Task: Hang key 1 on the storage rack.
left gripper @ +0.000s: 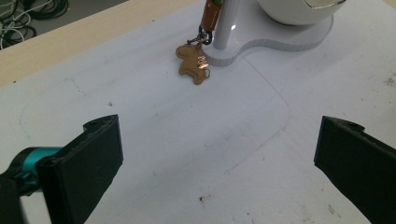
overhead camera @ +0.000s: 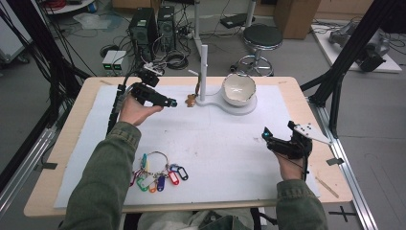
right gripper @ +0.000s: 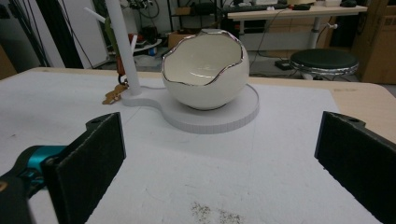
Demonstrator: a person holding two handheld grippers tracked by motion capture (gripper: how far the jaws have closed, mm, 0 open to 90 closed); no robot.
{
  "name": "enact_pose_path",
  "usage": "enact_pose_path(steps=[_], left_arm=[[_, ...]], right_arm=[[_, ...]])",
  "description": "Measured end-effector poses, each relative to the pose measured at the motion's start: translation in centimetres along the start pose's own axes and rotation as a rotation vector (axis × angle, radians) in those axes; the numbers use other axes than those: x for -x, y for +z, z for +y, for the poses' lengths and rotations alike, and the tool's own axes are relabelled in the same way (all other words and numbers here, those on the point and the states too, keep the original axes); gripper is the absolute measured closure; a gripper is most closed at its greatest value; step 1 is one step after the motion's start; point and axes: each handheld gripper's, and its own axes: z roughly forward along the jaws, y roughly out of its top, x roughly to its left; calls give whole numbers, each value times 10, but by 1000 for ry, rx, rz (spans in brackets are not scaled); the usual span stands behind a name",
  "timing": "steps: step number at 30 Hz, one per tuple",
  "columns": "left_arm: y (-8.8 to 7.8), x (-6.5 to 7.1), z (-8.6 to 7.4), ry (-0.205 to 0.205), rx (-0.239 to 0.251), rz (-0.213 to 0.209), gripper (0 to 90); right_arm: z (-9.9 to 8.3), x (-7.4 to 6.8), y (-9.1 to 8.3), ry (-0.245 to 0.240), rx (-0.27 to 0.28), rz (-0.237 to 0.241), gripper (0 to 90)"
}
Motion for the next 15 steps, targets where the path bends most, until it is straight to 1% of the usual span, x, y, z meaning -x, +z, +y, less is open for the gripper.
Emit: enact_pose_path(steps=[5, 10, 15], left_arm=[[-5, 0, -8, 4, -8, -9, 17], [-11, 6, -17, 28, -35, -13, 17], [-16, 11, -25, 47, -41, -8, 16]], right_arm=[[0, 0, 0, 1, -2, 0, 8], [0, 0, 0, 1, 0, -2, 8], [0, 0, -1, -1, 1, -4, 8]])
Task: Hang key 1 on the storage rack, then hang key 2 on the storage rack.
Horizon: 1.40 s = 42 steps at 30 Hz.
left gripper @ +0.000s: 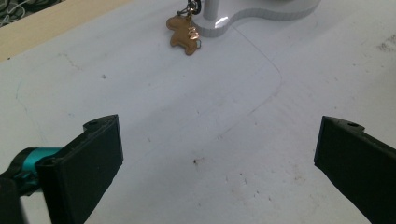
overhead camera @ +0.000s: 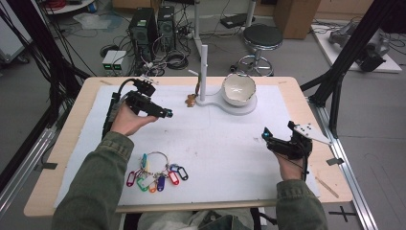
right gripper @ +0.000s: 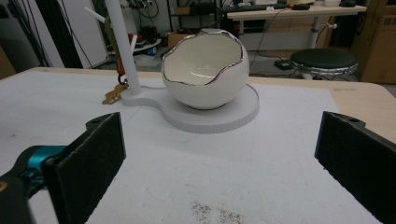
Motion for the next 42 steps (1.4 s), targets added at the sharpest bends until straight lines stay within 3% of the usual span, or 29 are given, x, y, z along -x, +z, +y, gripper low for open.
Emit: enact_pose_path(steps=[10, 24, 31, 42], left_arm=[[-3, 9, -15, 13, -25, -16, 17], [0, 19, -50, 15, -32, -46, 18], [-2, 30, -59, 56, -43, -63, 18], [-1, 42, -74, 74, -48, -103, 18]], right_arm=[[0, 0, 0, 3, -4, -1, 8], [0, 0, 0, 1, -2, -2, 8], [0, 0, 1, 2, -3, -2, 8], [0, 0, 1, 1, -4, -3, 8]])
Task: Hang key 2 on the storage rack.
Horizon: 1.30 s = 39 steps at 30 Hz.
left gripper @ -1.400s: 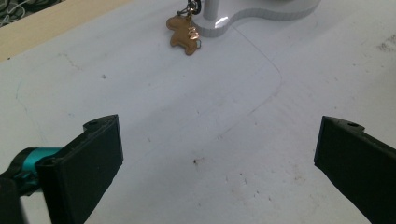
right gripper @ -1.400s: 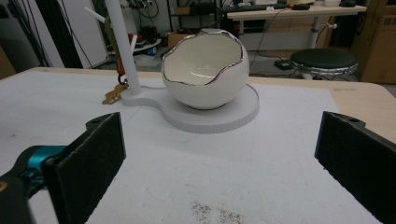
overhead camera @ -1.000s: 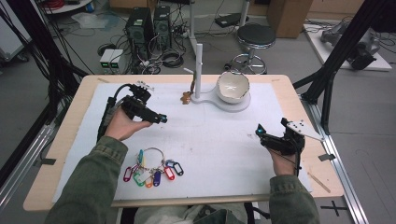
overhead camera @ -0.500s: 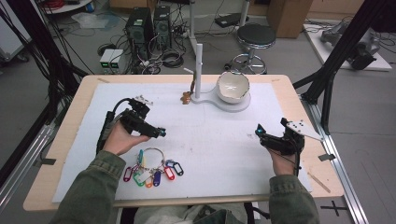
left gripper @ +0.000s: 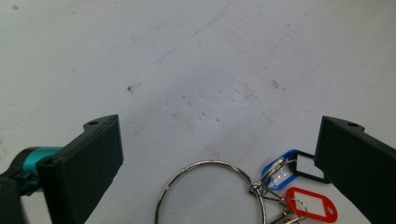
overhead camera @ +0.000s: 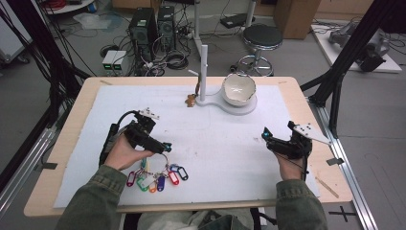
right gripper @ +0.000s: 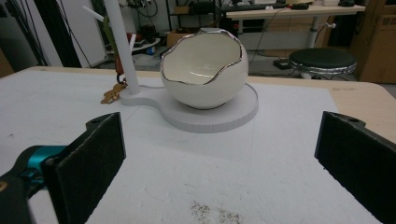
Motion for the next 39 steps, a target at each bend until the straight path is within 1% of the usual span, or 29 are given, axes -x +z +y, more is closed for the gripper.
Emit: enact_pose_path(steps=[2, 3, 7, 8, 12, 15, 19, 21, 24, 27, 29, 31, 35, 37, 38, 39], left_arm=[[1, 2, -1, 11, -8, -10, 18], [2, 4, -2, 9, -10, -8, 18], [5, 10, -3, 30, -22, -18, 18], [6, 11, -4, 28, -18, -24, 18], [9, 15, -6, 37, -26, -35, 18], [12, 18, -9, 36, -29, -45, 18], [15, 20, -11, 42, -40, -48, 18], [17, 21, -13, 37, -36, -53, 18], [20, 23, -15, 40, -50, -55, 18], [23, 26, -17, 53, -64, -56, 18], [24, 27, -18, 62, -74, -65, 18], [26, 30, -19, 66, -77, -66, 18], [29, 35, -20, 85, -104, -62, 18], [31, 36, -21, 88, -110, -68, 18], [32, 36, -22, 82, -109, -71, 18], [33, 36, -23, 85, -118, -77, 22]], right_arm=[[0, 0, 0, -1, 0, 0, 8], [0, 0, 0, -2, 1, 0, 8], [0, 0, 0, -1, 0, -1, 7], [0, 0, 0, -1, 0, -1, 8], [0, 0, 0, -1, 0, -1, 8], [0, 0, 0, -2, 0, 0, 8], [0, 0, 0, -2, 0, 0, 8], [0, 0, 0, -3, 0, 0, 7], [0, 0, 0, -2, -2, 1, 8], [0, 0, 0, -2, -2, 0, 8], [0, 0, 0, -4, -1, 0, 8], [0, 0, 0, -5, -1, 1, 8], [0, 0, 0, -3, -2, 0, 8], [0, 0, 0, -7, 0, 1, 8], [0, 0, 0, -6, -1, 1, 8], [0, 0, 0, -4, -1, 0, 8]])
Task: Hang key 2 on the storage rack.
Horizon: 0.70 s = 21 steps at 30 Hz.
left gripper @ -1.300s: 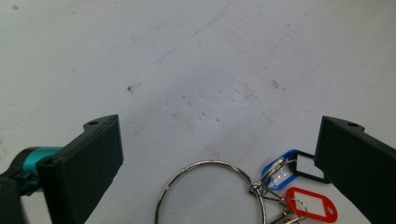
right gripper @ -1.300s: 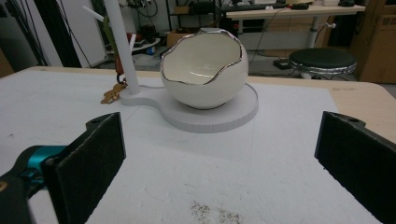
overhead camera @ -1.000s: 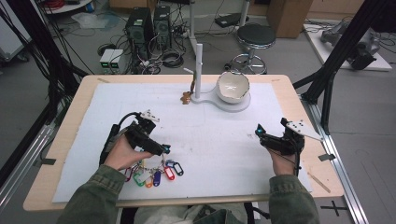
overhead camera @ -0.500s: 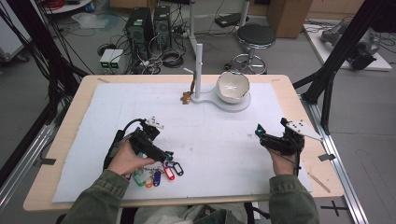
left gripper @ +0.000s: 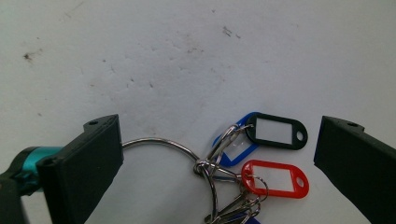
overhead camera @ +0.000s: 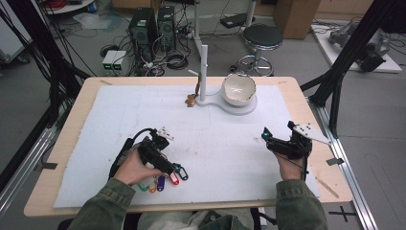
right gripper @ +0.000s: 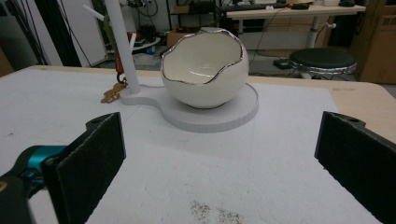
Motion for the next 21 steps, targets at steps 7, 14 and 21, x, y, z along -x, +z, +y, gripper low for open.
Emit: enact_pose_path(steps=[7, 14, 21], left_arm=[[12, 4, -4, 7, -44, -24, 38], [21, 7, -4, 31, -81, -24, 128], [22, 12, -6, 76, -87, 53, 374]], right_arm=[[0, 0, 0, -1, -1, -1, 8], [0, 1, 0, -3, 1, 1, 8], [0, 1, 1, -8, 5, 0, 8]])
